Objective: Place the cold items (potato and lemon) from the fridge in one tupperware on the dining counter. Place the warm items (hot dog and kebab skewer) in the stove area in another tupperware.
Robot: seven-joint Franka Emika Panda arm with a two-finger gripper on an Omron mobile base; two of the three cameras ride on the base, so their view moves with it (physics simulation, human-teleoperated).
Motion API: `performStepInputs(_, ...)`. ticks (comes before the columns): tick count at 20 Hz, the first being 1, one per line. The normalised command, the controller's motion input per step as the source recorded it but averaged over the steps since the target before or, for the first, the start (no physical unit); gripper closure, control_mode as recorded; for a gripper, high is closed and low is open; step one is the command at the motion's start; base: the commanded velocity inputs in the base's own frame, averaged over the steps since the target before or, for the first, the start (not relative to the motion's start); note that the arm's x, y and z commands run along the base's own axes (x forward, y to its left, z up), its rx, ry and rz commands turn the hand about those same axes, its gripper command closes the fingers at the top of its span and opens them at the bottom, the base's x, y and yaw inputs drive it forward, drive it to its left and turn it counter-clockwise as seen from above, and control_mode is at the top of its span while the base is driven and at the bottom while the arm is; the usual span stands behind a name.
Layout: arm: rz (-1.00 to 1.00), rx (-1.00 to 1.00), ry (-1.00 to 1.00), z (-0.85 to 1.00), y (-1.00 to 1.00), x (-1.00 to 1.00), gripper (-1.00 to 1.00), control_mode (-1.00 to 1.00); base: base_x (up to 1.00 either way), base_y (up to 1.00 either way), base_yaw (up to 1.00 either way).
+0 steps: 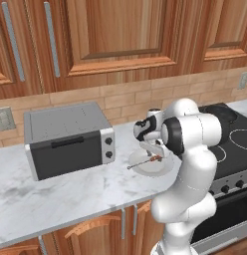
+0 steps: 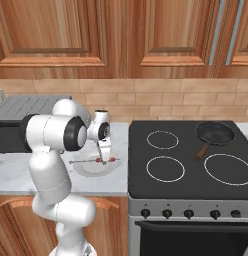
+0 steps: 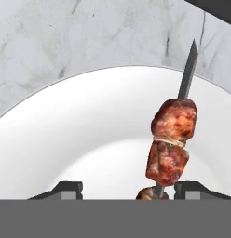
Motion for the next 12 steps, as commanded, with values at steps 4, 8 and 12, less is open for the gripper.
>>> performStepInputs(4,0.0,0.02,0.0,-0.22,0.0,0.0,-1.0,-1.0,0.0,0.0,0.0)
performStepInputs(8,0.0,0.03,0.0,-0.12,0.0,-0.01,-1.0,-1.0,0.0,0.0,0.0)
performStepInputs(12,-0.02,0.03,-0.03,-0.1,0.0,-0.04,1.0,-1.0,0.0,0.0,0.0)
